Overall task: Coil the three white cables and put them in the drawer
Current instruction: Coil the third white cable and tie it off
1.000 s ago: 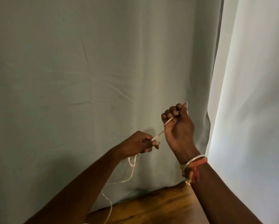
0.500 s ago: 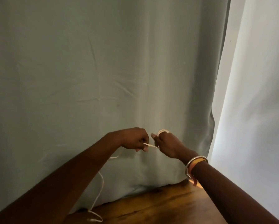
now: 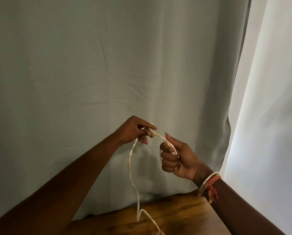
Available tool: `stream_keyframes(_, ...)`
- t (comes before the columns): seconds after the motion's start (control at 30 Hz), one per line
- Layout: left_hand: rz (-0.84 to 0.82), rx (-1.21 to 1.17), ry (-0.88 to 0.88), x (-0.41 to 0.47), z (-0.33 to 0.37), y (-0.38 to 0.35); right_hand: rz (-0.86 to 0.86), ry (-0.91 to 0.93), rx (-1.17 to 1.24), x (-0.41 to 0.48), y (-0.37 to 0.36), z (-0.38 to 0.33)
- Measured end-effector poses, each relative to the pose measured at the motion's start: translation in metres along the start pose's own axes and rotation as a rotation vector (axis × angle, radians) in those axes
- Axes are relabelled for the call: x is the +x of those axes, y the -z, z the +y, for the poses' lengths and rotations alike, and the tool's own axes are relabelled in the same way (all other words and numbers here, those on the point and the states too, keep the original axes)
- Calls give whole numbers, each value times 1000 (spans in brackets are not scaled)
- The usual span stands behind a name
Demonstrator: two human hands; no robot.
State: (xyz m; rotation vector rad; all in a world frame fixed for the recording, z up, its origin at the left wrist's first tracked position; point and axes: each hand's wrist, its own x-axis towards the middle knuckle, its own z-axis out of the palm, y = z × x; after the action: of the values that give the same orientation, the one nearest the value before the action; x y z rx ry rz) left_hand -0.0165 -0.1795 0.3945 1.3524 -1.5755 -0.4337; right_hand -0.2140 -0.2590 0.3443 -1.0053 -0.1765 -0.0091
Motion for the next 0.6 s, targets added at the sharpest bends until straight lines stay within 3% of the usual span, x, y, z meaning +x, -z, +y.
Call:
stream_keyframes(0.23,34,-305,-42,-13,-7,-19,-168,398,184,3,-34,-27)
stream_keyframes(0.4,203,-347,-55,-16,-14,-42,-263,627,262,6,-58,-45)
stream_keyframes(0.47,193,-317,-42,-16,-14,-52,-203,738,271,10,-63,-56)
stream_keyframes(0.6,86,-110,-98,-11,-11,-60,188,1049,195,14,-58,-79)
